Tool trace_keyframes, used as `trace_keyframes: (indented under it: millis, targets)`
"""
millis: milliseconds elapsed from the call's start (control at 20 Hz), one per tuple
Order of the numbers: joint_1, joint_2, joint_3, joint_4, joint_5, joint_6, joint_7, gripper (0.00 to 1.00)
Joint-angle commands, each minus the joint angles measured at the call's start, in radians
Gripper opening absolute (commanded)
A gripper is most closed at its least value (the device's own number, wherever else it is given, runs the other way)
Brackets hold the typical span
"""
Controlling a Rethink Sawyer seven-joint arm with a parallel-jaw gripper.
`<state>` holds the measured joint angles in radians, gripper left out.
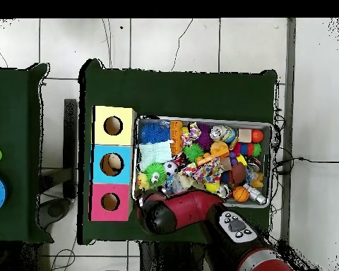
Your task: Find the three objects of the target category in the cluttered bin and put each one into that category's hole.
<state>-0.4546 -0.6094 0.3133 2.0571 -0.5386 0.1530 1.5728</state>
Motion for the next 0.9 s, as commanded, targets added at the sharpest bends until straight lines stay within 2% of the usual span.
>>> trace_keyframes:
  millis: [50, 150, 400, 900]
  targets:
    - [-0.053, 0.070, 0.112, -0.104, -0.073, -0.035, -0.001, 1.00]
    - [-0.080, 0.091, 0.149, -0.101, -0.083, -0.031, -0.017, 1.00]
    - [-0.099, 0.114, 0.177, -0.106, -0.108, -0.056, -0.004, 1.00]
    - [-0.074, 0.141, 0.150, -0.142, -0.157, -0.087, 0.024, 1.00]
